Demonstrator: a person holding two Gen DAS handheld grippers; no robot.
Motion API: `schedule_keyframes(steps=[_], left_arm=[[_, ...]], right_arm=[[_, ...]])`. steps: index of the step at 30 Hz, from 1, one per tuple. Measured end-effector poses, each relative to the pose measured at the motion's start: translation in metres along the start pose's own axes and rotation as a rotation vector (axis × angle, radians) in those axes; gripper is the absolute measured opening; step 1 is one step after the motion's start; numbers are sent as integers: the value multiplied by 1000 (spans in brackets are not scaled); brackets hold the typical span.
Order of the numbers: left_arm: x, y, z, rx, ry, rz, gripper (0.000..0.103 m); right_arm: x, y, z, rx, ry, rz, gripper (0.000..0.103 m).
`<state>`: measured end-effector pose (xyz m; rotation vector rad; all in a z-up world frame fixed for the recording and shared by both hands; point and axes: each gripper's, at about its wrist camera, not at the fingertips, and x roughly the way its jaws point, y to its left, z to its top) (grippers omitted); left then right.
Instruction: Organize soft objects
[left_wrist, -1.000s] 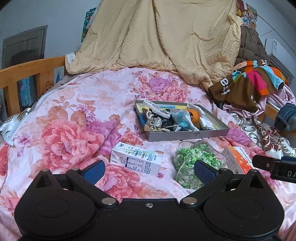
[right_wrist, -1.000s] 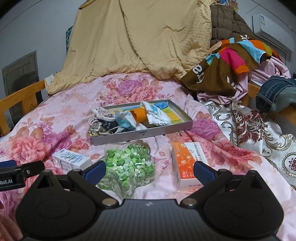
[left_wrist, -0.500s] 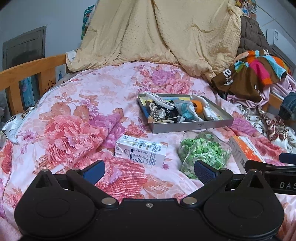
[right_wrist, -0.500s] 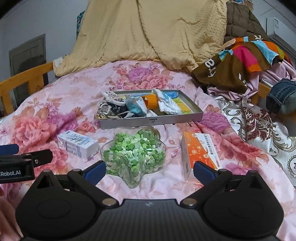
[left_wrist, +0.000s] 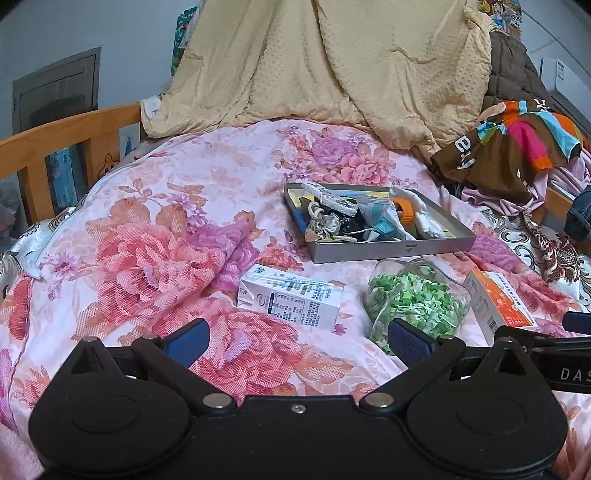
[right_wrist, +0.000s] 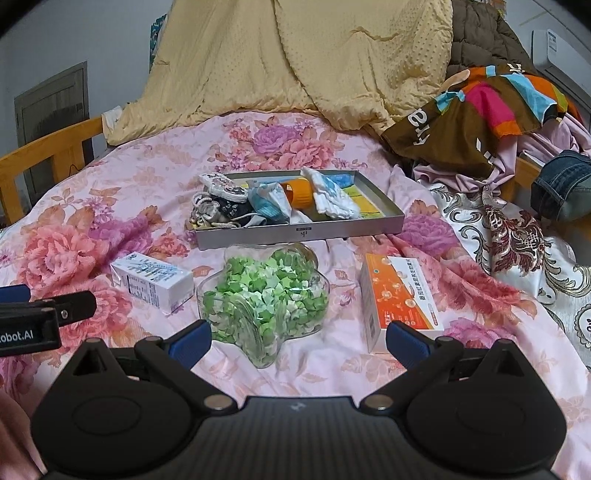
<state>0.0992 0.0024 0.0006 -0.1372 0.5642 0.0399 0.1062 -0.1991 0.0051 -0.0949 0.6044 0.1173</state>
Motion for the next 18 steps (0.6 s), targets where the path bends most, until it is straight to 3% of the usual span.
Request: schedule_keyframes(steps=[18], left_arm=[[0, 6, -1, -61, 36, 28, 102]], right_arm=[[1, 0, 0, 0, 11, -2, 103]])
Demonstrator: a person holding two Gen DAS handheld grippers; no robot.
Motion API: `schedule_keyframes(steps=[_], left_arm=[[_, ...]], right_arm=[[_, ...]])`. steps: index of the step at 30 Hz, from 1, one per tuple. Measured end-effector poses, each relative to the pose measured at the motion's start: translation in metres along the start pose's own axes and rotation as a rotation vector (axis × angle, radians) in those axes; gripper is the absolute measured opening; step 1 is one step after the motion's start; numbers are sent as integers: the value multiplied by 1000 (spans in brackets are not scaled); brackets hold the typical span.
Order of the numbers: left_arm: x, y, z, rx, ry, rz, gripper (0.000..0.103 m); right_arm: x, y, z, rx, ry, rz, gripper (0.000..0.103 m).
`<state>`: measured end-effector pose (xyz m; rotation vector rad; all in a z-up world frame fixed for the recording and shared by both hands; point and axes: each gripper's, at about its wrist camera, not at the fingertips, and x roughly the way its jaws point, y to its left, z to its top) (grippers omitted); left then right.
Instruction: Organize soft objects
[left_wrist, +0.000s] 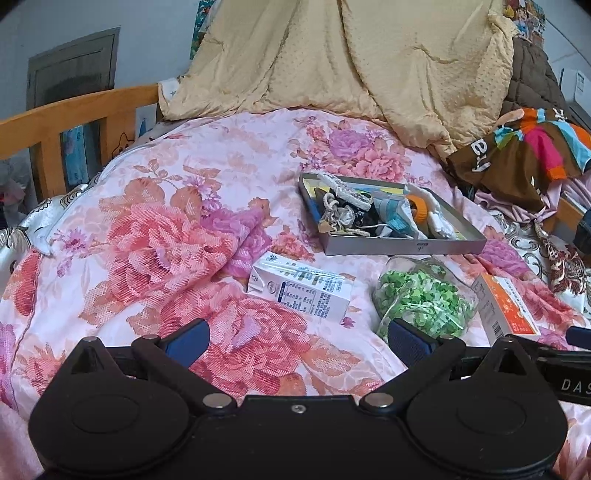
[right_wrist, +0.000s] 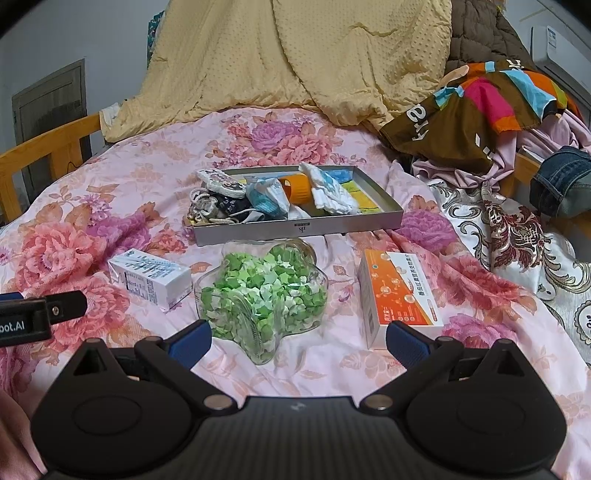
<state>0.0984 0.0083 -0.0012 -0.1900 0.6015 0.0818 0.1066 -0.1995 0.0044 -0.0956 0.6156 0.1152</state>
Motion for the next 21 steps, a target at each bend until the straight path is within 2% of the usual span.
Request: schedule_keyframes(steps=[21], left_arm=[[-2, -6, -1, 53, -3, 15, 102]], right_arm=[[1, -1, 0, 2, 4, -1, 103]])
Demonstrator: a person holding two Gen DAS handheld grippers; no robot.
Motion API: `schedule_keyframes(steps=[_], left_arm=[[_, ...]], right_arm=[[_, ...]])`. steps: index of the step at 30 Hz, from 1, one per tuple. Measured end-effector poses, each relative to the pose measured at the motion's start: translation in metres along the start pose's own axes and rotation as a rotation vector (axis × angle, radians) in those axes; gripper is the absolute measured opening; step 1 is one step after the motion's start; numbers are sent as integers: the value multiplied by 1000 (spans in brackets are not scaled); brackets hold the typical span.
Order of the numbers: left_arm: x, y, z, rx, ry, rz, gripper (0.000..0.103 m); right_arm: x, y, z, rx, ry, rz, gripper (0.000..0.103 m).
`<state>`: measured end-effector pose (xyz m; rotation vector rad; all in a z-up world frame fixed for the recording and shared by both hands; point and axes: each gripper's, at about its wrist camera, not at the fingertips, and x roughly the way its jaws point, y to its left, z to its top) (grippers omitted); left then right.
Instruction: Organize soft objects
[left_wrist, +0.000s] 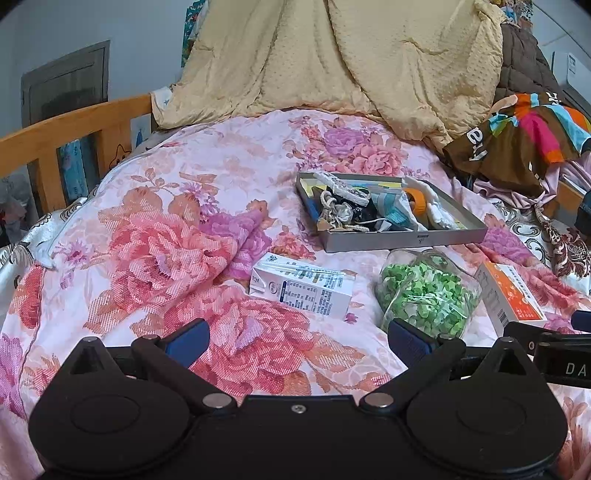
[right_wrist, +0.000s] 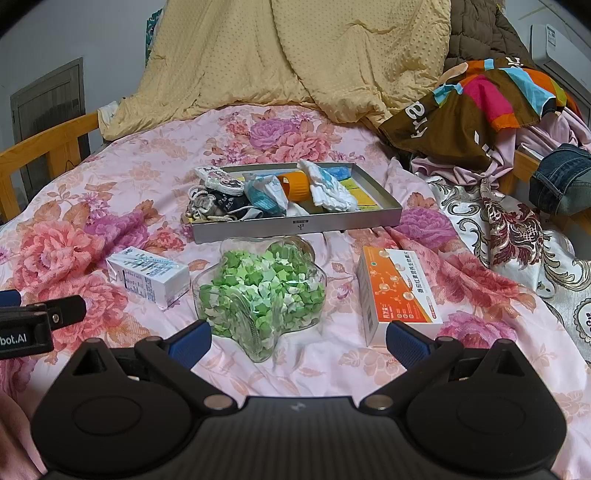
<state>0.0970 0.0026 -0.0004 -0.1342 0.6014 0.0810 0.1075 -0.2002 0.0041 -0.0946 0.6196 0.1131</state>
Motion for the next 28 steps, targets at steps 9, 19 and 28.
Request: schedule_keyframes(steps=[9, 19, 28], left_arm=[[1, 1, -1, 1, 1, 3, 102], [0, 0, 0, 1, 1, 2, 102], [-1, 1, 0, 6, -2, 0, 102]], right_arm=[[1, -2, -2, 1, 2, -1, 103], [1, -2, -2, 0, 2, -1, 103], [1, -2, -2, -1, 4, -1, 103]])
